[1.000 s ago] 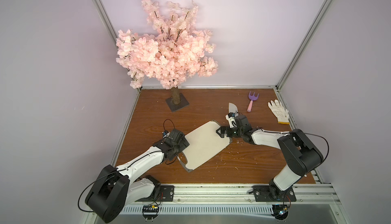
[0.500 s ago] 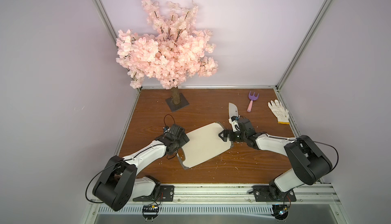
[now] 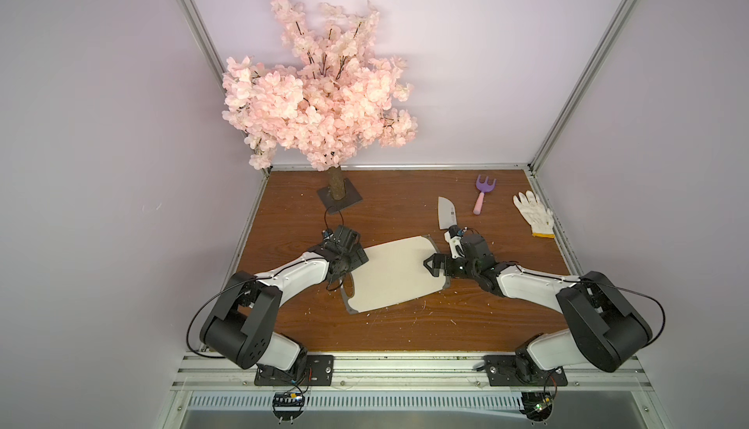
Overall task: Align the knife with the edge of the cutting board
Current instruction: Adjust the work surface at the center of the board.
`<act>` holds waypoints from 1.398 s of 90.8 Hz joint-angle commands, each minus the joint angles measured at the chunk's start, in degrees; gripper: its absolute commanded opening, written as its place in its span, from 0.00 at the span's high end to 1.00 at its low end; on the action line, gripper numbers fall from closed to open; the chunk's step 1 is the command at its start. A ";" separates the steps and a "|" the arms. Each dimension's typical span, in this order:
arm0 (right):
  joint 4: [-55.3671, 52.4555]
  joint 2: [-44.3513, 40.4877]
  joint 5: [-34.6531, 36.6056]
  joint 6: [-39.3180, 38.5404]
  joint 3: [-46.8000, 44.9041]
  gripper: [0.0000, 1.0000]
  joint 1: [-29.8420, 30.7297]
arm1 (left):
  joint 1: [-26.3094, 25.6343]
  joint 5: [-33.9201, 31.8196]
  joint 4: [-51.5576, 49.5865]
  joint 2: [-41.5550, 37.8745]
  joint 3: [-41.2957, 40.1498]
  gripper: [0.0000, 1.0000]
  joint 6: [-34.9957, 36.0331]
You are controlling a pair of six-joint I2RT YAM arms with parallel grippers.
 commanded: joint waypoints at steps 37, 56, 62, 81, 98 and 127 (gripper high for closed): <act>0.97 -6.01 -1.00 5.01 -4.70 0.01 5.05 | 0.34 6.59 0.55 8.03 4.95 0.01 4.38; 0.82 -10.19 0.06 6.47 -7.43 0.01 5.59 | 0.34 8.30 1.03 10.31 6.57 0.01 5.00; 1.59 -11.30 0.21 7.13 -8.77 0.01 5.72 | 0.22 8.65 1.43 10.63 6.69 0.01 5.00; 2.40 -13.06 0.92 7.96 -11.13 0.01 6.00 | -2.55 8.21 1.67 11.41 6.96 0.01 4.17; 0.46 -15.77 2.31 8.08 -11.89 0.01 5.96 | -5.57 7.23 2.17 11.40 6.45 0.01 2.35; -3.06 -19.80 4.61 7.72 -12.48 0.01 5.81 | -7.68 7.87 3.47 11.36 5.96 0.01 0.42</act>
